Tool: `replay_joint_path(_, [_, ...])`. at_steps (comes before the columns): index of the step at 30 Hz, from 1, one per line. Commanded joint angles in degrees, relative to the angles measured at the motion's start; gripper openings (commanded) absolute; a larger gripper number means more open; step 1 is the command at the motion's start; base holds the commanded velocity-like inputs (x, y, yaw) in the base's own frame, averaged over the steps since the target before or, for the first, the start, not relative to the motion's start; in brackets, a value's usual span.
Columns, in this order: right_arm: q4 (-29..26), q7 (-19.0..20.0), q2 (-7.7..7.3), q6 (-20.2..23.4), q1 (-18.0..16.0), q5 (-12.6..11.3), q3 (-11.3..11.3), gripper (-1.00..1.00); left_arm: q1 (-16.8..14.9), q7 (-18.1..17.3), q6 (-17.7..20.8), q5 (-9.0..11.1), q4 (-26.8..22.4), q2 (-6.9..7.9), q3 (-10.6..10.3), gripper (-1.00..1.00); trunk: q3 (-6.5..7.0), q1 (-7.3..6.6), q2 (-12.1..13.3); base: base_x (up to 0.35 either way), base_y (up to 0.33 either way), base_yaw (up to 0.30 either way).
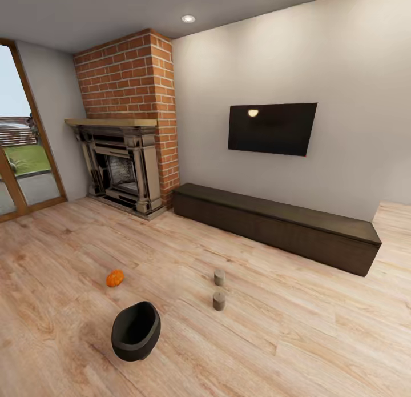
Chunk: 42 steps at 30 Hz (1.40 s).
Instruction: Place each of the two pumpkins and all three candles from the living room inside a cabinet in the living room (use any cabinet), then make sure every cabinet is closed, and position the cauldron so it is next to a table in the living room.
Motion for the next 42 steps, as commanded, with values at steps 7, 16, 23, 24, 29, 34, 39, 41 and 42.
replay_joint_path(7, [0.06, -0.17, -0.01, -0.95, -0.98, -0.36, -0.29, 1.0, 0.26, 0.02, -0.17, -0.39, -1.47, 1.75, -0.29, 1.0, -0.03, 0.0, -0.03, 0.0, 0.0, 0.0])
replay_joint_path(16, [0.01, -0.25, 0.0, 0.01, -0.97, -0.25, -0.35, 1.0, 0.26, 0.0, -0.18, -0.35, -1.51, 1.94, -0.26, 1.0, -0.1, 0.0, -0.03, 0.0, 0.0, 0.0])
replay_joint_path(23, [0.17, -0.29, 0.0, 1.78, -0.97, -0.1, -0.33, 1.0, 0.26, 0.0, -0.18, -0.35, -1.52, 1.93, -0.26, 1.0, -0.4, 0.0, -0.03, 0.0, 0.0, -0.002])
replay_joint_path(24, [0.17, -0.31, 0.0, 1.96, -0.97, -0.12, -0.29, 1.0, 0.26, 0.0, -0.18, -0.35, -1.53, 1.93, -0.26, 1.0, -0.48, 0.0, -0.03, 0.0, 0.0, -0.043])
replay_joint_path(29, [0.11, -0.34, 0.0, 1.59, -0.97, -0.25, -0.39, 1.0, 0.26, 0.0, -0.18, -0.35, -1.53, 1.93, -0.26, 1.0, -0.84, 0.0, -0.03, 0.0, 0.0, -0.049])
replay_joint_path(34, [-0.07, -0.3, 0.0, 0.93, -0.97, -0.23, -0.24, 1.0, 0.26, 0.0, -0.18, -0.35, -1.55, 1.93, -0.26, 1.0, -0.94, 0.0, -0.03, 0.0, 0.0, -0.01])
replay_joint_path(39, [-0.3, -0.27, 0.0, -2.61, -0.97, -0.18, -0.18, 1.0, 0.26, 0.0, -0.24, -0.38, -1.57, 1.93, -0.23, 1.0, -0.95, 0.0, -0.03, 0.0, -0.004, -0.001])
replay_joint_path(41, [-0.33, -0.27, 0.0, -4.19, -0.97, -0.18, -0.16, 1.0, 0.26, 0.0, -0.25, -0.41, -1.58, 1.93, -0.26, 1.0, -0.95, 0.0, -0.03, 0.0, -0.079, 0.003])
replay_joint_path(42, [-0.32, -0.26, 0.0, -5.15, -0.97, -0.18, -0.13, 1.0, 0.26, 0.0, -0.27, -0.42, -1.58, 1.93, -0.29, 1.0, -0.95, 0.0, -0.03, 0.0, -0.152, 0.054])
